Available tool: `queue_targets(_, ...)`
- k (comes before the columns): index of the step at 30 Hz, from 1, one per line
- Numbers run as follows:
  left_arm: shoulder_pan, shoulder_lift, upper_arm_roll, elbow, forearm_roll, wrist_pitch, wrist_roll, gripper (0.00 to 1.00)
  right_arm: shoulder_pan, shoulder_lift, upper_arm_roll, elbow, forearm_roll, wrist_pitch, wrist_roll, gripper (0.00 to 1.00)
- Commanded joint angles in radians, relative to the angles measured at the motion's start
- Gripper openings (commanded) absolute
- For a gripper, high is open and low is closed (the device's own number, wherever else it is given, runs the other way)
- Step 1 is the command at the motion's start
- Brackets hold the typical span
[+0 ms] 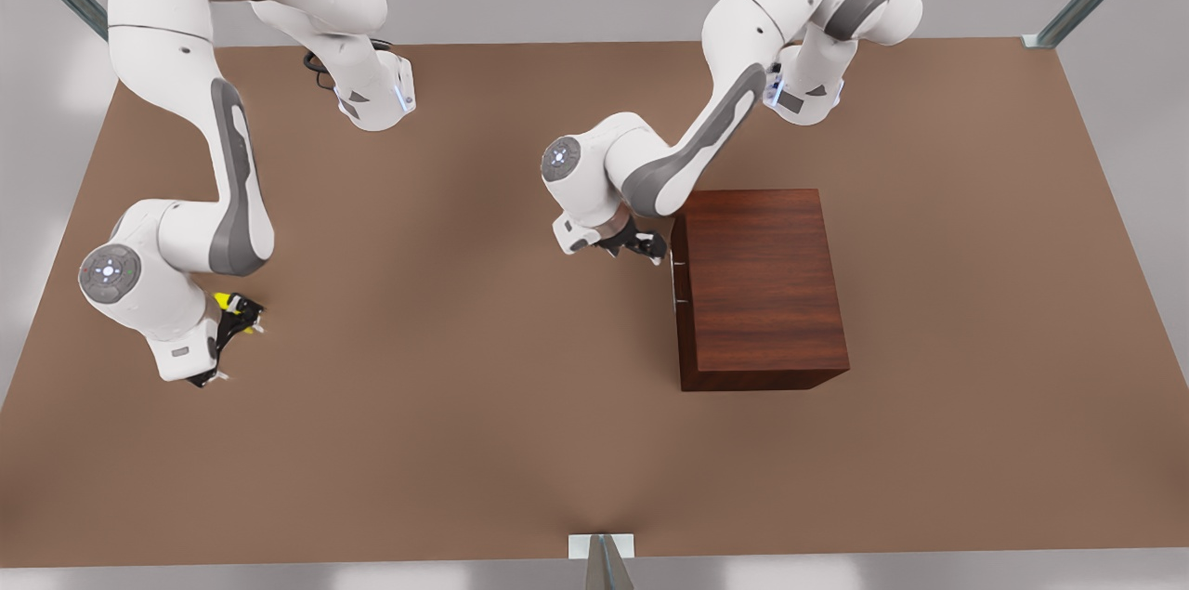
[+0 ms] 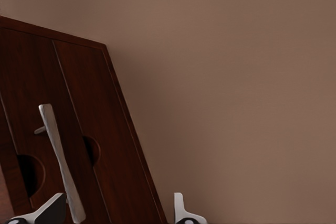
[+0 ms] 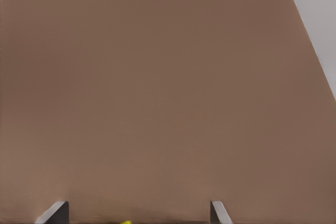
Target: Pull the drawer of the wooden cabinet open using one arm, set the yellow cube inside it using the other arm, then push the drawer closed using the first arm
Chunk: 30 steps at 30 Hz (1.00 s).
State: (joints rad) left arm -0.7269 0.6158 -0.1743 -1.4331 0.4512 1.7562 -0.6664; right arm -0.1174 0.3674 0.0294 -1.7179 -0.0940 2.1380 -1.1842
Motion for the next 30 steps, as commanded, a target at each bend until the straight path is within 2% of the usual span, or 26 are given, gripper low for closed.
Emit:
queue_targets(1, -0.005, 0.01, 0.002, 0.0, 0.08, 0.003, -0.42, 1.0, -0.015, 0.005, 0.001, 0.0, 0.002, -0.047, -0.827, 1.0)
queue_targets(5, 0.004, 0.029, 0.019, 0.008, 0.119, 0.005, -0.378, 1.0, -0.044, 0.025, 0.001, 0.0, 0.019, -0.075, -0.904, 1.0)
queue_targets(8, 0.003, 0.042, 0.021, 0.008, 0.155, 0.005, -0.377, 1.0, -0.056, 0.013, 0.003, -0.063, 0.005, -0.052, -0.904, 1.0)
queue_targets(10, 0.003, 0.042, 0.021, 0.005, 0.167, 0.005, -0.375, 1.0, -0.073, -0.022, 0.001, -0.135, 0.008, 0.02, -0.891, 1.0)
queue_targets(14, 0.011, 0.047, 0.022, -0.001, 0.218, 0.006, -0.368, 1.0, -0.127, -0.013, -0.009, -0.135, 0.007, 0.04, -0.848, 1.0)
queue_targets(20, 0.009, 0.094, 0.022, -0.006, 0.258, 0.006, -0.395, 1.0, -0.157, -0.016, -0.009, -0.221, 0.007, 0.155, -0.845, 1.0)
queue_targets(30, 0.003, 0.108, 0.012, 0.011, 0.231, 0.082, -0.475, 1.0, -0.211, 0.013, -0.009, -0.302, 0.007, 0.29, -0.822, 1.0)
